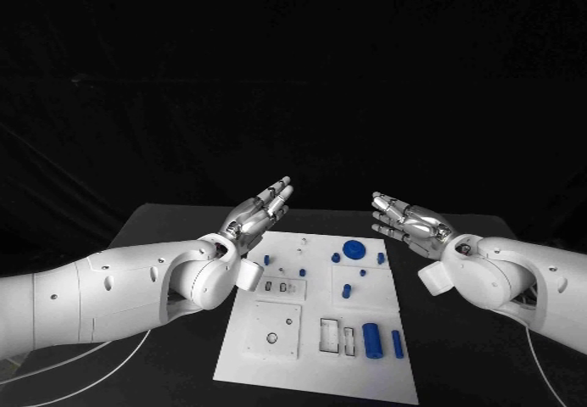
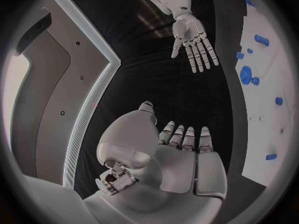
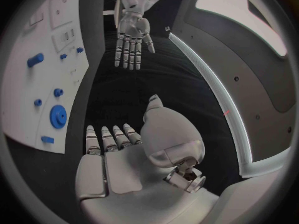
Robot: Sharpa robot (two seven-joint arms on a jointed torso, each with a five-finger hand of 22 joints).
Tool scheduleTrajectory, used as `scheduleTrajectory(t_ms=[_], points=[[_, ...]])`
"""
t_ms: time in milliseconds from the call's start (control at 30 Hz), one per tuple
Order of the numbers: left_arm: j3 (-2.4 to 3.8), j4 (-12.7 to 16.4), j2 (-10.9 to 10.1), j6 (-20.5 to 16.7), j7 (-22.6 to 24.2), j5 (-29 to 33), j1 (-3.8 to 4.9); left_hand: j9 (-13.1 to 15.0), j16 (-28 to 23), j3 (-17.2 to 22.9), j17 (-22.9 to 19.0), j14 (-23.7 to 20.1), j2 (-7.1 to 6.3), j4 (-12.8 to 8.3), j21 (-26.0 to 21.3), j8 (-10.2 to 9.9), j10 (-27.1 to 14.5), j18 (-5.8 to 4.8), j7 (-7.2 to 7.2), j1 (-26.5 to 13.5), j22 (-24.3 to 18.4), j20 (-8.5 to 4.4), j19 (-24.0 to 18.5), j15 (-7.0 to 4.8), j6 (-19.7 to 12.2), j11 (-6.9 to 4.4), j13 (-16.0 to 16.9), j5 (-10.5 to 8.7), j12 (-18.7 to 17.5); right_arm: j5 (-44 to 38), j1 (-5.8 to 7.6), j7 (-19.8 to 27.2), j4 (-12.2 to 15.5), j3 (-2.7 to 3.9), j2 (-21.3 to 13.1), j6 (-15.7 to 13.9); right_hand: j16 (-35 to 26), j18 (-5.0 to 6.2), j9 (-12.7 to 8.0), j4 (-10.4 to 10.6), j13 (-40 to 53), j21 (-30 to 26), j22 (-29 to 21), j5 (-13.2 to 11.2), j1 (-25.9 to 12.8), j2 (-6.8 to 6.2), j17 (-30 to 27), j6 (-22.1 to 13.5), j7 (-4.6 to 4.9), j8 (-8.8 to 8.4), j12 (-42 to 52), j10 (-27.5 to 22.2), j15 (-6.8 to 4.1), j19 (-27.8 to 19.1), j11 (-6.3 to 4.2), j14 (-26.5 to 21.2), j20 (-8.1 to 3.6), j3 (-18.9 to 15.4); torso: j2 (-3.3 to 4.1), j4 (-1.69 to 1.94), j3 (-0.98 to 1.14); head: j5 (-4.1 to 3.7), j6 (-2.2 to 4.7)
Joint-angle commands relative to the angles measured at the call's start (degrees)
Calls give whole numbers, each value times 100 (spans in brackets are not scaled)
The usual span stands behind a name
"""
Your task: Assemble the parts on the task board
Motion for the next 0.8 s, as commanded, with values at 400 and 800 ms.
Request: scheduleTrajectory(t_ms=[400,800], points=[[6,183,-342,-329,457,-558,-3,30,-21,105,-5,-3,-32,-2,-21,60,-4,50,133,320,-8,-135,3,-104,226,6,16,176,125,-6422,341,-545,-30,4,135,-1682,115,68,148,-1029,38,280,168,441,1339,-324,110,1276,290,220,104,197,17,570,-247,529,180,864,317,-20,6,45,47],[112,774,-1054,-288,565,-956,203,32,-21,109,-5,-3,-21,8,-21,57,-9,-26,108,592,-8,43,3,194,289,279,21,361,196,-8638,985,-934,341,5,288,-1345,1861,89,494,-499,435,2143,855,-716,1042,-942,1168,4000,569,687,823,3483,-139,6129,95,6504,-169,1527,970,-101,-53,191,443]])
